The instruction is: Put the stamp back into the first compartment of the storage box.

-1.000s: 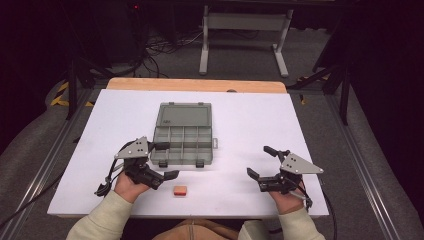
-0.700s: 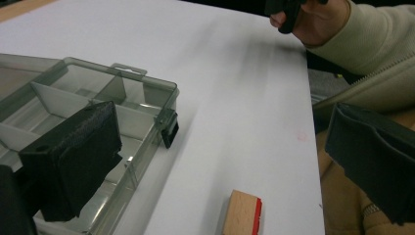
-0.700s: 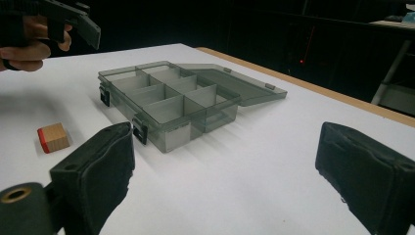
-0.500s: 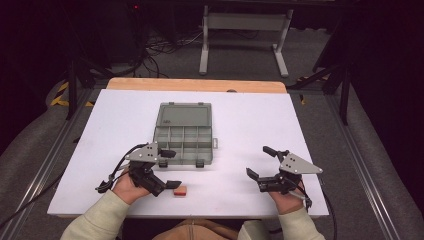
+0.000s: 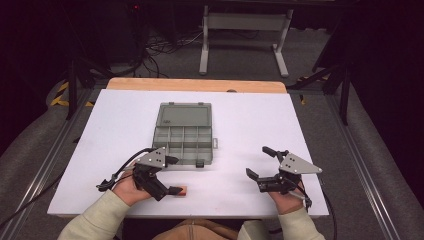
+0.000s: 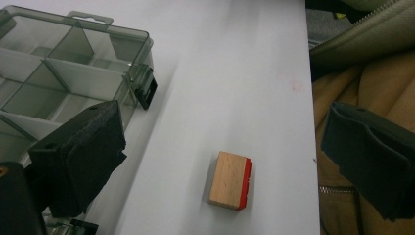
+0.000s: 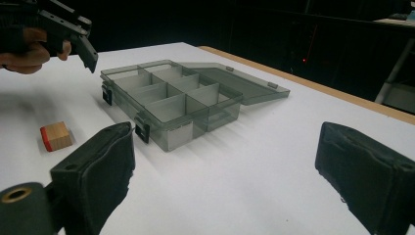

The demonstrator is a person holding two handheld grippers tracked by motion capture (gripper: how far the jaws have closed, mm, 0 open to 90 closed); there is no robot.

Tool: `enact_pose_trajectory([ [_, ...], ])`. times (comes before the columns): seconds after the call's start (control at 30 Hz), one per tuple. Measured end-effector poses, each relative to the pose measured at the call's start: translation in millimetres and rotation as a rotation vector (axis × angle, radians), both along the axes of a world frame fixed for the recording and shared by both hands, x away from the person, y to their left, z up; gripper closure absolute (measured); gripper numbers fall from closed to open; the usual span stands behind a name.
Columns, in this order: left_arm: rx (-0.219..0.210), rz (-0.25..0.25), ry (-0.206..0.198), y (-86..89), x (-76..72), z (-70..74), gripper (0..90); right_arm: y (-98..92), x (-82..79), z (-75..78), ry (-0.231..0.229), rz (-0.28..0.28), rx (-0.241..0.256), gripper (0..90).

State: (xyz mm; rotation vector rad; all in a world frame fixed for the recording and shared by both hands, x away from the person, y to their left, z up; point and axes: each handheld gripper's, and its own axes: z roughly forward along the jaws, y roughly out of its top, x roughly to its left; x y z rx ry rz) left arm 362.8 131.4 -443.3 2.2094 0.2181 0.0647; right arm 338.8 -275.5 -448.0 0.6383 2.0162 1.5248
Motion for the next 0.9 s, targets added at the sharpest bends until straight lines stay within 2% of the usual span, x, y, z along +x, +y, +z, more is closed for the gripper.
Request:
enact_pose_trajectory([
  [0.17, 0.037, -0.015, -0.005, -3.5, -0.3, -1.7, 4.6, 0.3, 0.2, -0.4, 0.007, 0.003, 0.002, 8.4],
  [0.2, 0.062, -0.021, -0.011, -5.3, -0.4, -2.2, 4.6, 0.4, 0.1, -0.4, 0.006, 0.002, 0.002, 8.4],
  [0.27, 0.068, -0.019, -0.011, -6.1, -1.1, -2.6, 4.6, 0.4, 0.0, -0.3, 0.005, 0.002, 0.002, 8.4],
  [0.37, 0.093, -0.039, 0.002, -9.4, 0.0, -5.0, 4.9, 0.5, -0.1, -0.4, 0.006, 0.003, 0.002, 8.4],
  [0.43, 0.131, -0.037, 0.01, -11.5, 0.1, -6.4, 4.9, 0.6, 0.1, -0.5, 0.007, 0.001, -0.004, 8.4],
  [0.9, 0.22, -0.09, 0.043, -16.6, 5.3, -14.5, 12.0, 0.9, 0.4, -0.9, 0.008, 0.006, -0.005, 8.4],
])
